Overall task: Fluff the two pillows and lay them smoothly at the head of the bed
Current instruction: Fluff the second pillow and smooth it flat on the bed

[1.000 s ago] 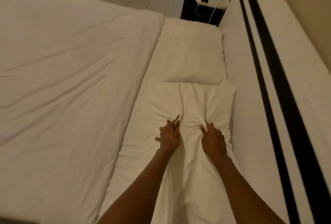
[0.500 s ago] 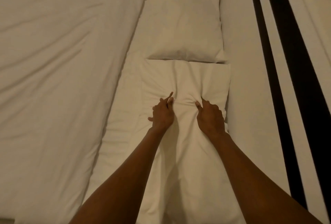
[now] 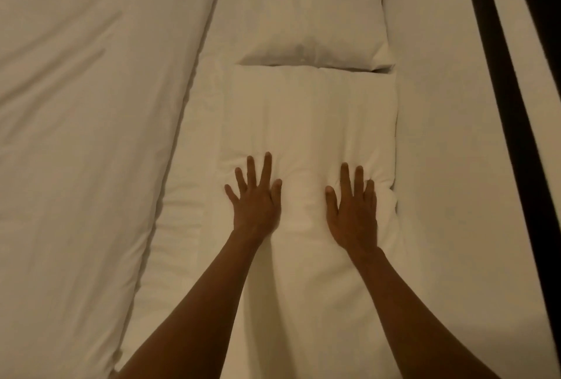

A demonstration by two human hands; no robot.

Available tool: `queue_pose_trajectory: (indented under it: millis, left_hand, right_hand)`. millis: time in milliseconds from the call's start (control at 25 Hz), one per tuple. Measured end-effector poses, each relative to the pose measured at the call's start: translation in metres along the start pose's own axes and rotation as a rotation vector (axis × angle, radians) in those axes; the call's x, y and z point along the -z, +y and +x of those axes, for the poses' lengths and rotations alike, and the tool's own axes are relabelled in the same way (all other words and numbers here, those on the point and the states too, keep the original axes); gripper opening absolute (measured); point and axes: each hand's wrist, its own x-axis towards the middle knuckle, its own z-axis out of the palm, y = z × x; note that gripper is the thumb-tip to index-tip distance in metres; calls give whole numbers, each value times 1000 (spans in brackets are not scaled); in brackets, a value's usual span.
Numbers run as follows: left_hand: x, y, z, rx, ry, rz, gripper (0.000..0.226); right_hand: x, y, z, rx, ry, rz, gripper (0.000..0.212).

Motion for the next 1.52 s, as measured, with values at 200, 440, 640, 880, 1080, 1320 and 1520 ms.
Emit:
queue_pose_trajectory:
  millis: [200, 440, 640, 880, 1080, 1320, 1520]
  left_hand:
    - [12, -37, 11, 132, 39, 21, 66]
    - [-2, 10, 16, -272, 164, 2, 59]
    - [-20, -5, 16, -252, 158, 75, 59]
    - [23, -12, 62, -183, 123, 36, 58]
    - [19, 40, 113, -299, 104, 32, 56]
    - [37, -22, 120, -36, 202, 77, 57]
    - [25, 28, 118, -298, 134, 70, 55]
  right_hand:
    - [3, 22, -5, 37, 60, 60, 71]
    - [-1, -13, 34, 234, 100, 25, 65]
    - [-15, 24, 26, 123, 76, -136, 65]
    - [11, 3, 77, 85, 154, 10, 70]
    - [5, -11, 129, 257, 87, 0, 63]
    - [16, 29, 138, 89, 140, -121, 65]
    - [-4, -18, 135, 194, 100, -16, 65]
